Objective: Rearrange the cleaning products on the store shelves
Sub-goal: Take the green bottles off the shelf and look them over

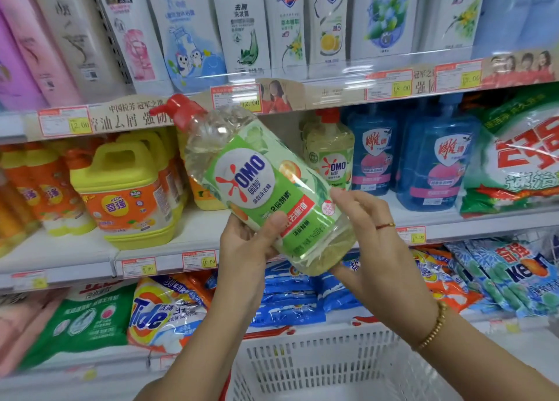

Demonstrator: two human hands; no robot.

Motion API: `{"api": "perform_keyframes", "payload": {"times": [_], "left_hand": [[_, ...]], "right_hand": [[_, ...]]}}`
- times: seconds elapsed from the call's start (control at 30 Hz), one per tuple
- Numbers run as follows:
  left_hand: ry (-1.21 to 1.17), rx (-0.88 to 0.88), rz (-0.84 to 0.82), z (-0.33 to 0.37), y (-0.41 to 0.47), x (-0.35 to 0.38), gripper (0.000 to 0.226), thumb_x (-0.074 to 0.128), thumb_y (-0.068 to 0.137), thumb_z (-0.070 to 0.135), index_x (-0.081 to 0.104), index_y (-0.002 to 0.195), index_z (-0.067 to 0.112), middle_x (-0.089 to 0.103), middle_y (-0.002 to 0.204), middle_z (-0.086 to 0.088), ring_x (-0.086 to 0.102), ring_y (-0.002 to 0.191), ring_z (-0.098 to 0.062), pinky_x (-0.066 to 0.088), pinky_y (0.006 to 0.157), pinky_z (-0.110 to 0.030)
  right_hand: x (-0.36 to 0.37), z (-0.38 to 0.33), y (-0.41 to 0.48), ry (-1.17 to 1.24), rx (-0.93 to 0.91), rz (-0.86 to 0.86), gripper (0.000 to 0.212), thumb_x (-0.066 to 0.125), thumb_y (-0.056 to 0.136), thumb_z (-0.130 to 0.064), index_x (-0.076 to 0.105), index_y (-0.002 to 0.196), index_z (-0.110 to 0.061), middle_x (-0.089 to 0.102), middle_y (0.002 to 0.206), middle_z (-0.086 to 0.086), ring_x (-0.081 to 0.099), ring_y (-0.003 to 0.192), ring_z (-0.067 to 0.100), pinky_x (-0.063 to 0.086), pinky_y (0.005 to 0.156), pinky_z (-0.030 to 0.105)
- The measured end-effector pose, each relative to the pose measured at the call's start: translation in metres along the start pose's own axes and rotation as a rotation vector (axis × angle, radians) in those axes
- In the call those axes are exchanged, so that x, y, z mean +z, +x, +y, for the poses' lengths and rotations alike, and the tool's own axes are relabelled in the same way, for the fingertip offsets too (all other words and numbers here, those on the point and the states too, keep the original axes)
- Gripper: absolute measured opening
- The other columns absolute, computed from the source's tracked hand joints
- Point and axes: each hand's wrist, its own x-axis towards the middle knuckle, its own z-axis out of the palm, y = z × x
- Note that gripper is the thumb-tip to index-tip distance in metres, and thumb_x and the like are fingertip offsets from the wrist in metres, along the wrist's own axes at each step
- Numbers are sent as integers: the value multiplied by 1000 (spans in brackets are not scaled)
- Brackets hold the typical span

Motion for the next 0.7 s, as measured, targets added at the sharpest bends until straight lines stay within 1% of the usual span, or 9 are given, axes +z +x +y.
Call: {"api": "perform_keyframes", "payload": {"times": [0.07,0.1,0.23,0.27,0.37,0.43,0.53,0.6,0.7], "left_hand": [[-38,32,3,2,-5,6,84,90,37,55,61,109,24,73,104,4,70,94,-14,58,68,-31],[-64,39,-7,2,-8,9,81,90,39,55,62,109,24,73,105,3,70,95,-15,59,69,-33],[-169,-1,-50,0,-11,12,85,91,41,52,61,115,23,71,112,-1,69,100,-19,58,71,-34],[-183,-5,-65,1,-10,11,90,91,41,52,58,118,21,70,113,-1,68,101,-18,59,73,-34],[-243,6,-159,6,1,2,98,91,45,49,51,128,14,68,118,-2,65,106,-17,57,83,-34],[-271,0,-228,9,12,-6,93,90,48,47,52,127,17,67,118,0,64,108,-18,55,87,-37],[-381,-53,-288,6,22,-20,78,92,47,39,63,117,18,69,113,-1,64,106,-18,53,91,-41],[-430,-99,-303,4,22,-26,73,94,46,33,65,111,16,71,105,-1,66,99,-17,56,86,-36],[-417,-114,-277,4,20,-31,85,94,49,28,52,122,11,70,102,-3,67,96,-17,57,81,-36]], "right_hand": [[2,-7,-2,64,-45,9,102,85,62,-28,24,143,-22,25,145,8,39,130,20,41,98,22],[2,-8,-2,84,-78,27,99,84,62,-31,26,141,-22,22,145,10,34,135,24,36,104,20],[-7,-2,6,62,-174,91,93,89,60,-30,35,136,-22,27,141,13,37,131,28,41,105,31],[-9,-4,7,91,-147,88,93,88,59,-30,36,136,-23,30,140,14,37,132,24,40,105,28],[-11,-11,8,435,88,5,92,85,55,-33,39,134,-29,43,136,4,43,127,8,37,98,12],[-9,-11,9,856,340,-114,85,83,54,-38,43,129,-36,54,128,-8,55,118,10,47,91,19],[-2,-7,7,1401,688,-388,86,81,49,-63,54,125,-33,63,124,2,62,111,27,55,84,44],[1,-10,5,1630,819,-523,69,70,59,-71,63,118,-35,65,121,8,65,102,31,58,77,44],[3,-16,7,1749,1051,-501,67,38,75,-77,65,116,-32,64,123,12,66,95,33,60,65,41]]}}
